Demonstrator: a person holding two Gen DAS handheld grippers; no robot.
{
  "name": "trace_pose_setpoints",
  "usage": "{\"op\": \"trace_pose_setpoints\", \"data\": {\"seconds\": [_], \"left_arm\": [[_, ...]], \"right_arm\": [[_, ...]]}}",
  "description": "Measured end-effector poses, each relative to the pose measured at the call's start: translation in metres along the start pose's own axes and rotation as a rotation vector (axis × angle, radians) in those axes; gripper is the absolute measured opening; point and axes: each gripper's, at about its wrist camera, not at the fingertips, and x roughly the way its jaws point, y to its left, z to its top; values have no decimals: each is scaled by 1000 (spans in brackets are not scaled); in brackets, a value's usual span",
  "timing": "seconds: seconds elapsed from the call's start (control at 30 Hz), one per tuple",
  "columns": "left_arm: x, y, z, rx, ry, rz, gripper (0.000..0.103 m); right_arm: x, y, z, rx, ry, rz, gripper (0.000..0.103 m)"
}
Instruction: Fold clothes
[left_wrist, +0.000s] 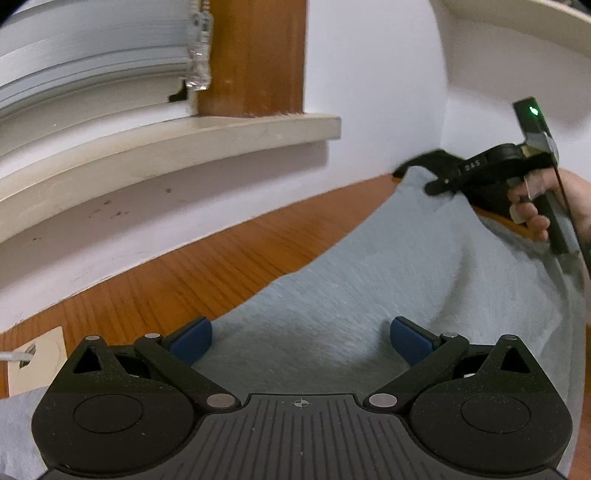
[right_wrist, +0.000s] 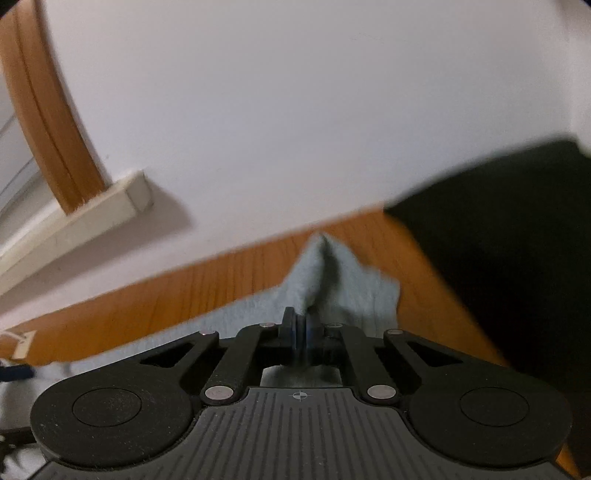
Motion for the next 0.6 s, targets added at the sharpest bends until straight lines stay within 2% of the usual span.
{"op": "trace_pose_setpoints", "data": {"seconds": [0.07,0.17,0.23,0.3,0.4,0.6], "left_arm": [[-1,4,0,-24,-5,-6,103],[-1,7,0,-38,-5,-9,103],[-1,5,1,-30,-5,-5,103],[-1,5,1,-28,-5,-5,103],[-1,6,1,-33,-4,-7,103],[1,5,1,-29,3,-9,103]], "right_arm": [[-3,2,5,4,-48,-26,5],[3,12,5,-50,-55,-65,8],[0,15,2,-76,-96,-75,21],[-11,10,3,-58,-157,-62,46],[-24,-1,10,-51,-168,-40,47],[-24,-25,17,-51,-9,-5,46]]}}
